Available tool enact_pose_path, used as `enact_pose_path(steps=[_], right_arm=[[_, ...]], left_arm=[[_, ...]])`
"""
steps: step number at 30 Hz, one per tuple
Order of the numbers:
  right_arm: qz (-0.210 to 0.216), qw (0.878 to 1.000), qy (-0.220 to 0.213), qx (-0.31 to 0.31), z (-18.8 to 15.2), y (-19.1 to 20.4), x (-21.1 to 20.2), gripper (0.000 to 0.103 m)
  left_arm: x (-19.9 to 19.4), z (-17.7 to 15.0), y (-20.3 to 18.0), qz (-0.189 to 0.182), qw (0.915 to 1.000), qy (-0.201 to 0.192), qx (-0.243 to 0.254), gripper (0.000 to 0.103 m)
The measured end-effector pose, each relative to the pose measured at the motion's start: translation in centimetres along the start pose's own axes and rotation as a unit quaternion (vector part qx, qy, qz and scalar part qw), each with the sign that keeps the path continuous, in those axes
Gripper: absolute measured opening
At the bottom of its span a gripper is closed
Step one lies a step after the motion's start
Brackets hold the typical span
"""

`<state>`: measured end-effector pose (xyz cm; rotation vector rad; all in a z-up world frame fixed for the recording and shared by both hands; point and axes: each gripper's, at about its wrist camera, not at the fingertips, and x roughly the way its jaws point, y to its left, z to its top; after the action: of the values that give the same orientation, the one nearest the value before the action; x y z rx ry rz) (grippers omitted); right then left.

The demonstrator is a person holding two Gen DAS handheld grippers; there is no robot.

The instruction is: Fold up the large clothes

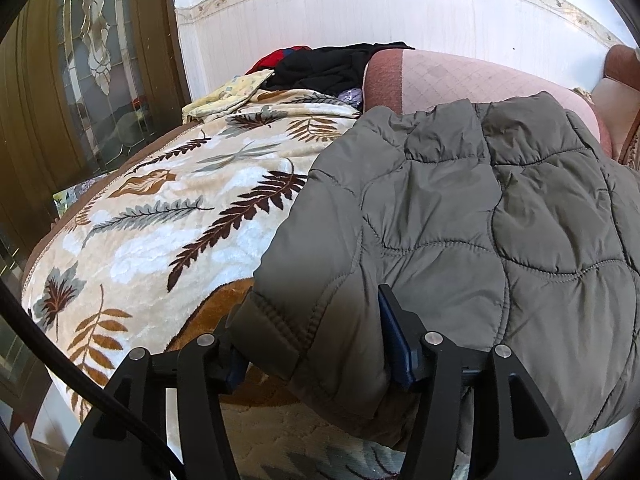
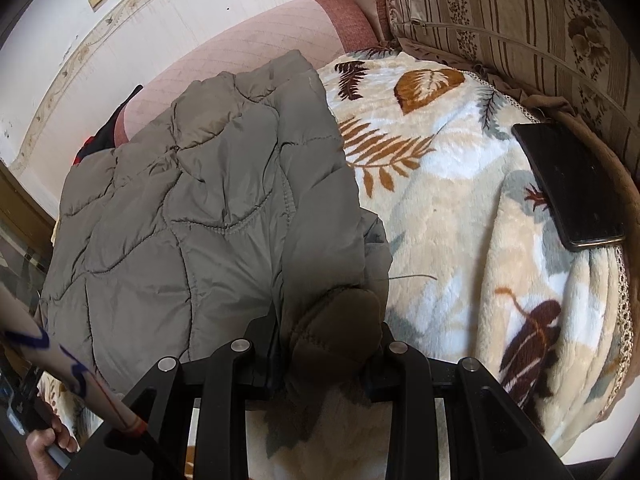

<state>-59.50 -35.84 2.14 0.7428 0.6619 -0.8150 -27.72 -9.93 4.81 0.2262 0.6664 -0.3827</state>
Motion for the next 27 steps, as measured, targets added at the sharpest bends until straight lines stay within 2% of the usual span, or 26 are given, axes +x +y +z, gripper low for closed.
enact_pose_path(steps=[18, 20, 27], right_arm=[[-0.023, 0.999, -0.009, -0.026, -0.7, 0.7, 0.3, 0.036], [-0.021, 0.999, -0.010, -0.027, -0.7, 0.6, 0.3, 0.037], [-0.013, 1.000, -0.009, -0.019, -0.7, 0.1, 0.3, 0.041]], left_arm=[[-0.1, -0.9, -0.8, 0.029, 0.9994, -0.014, 0.010, 0.060], [-0.2, -1.0, -0.7, 0.032, 0.9994, -0.013, 0.008, 0.063], [-0.2, -1.1, -0.2, 0.025, 0.9997, -0.005, -0.004, 0.064]])
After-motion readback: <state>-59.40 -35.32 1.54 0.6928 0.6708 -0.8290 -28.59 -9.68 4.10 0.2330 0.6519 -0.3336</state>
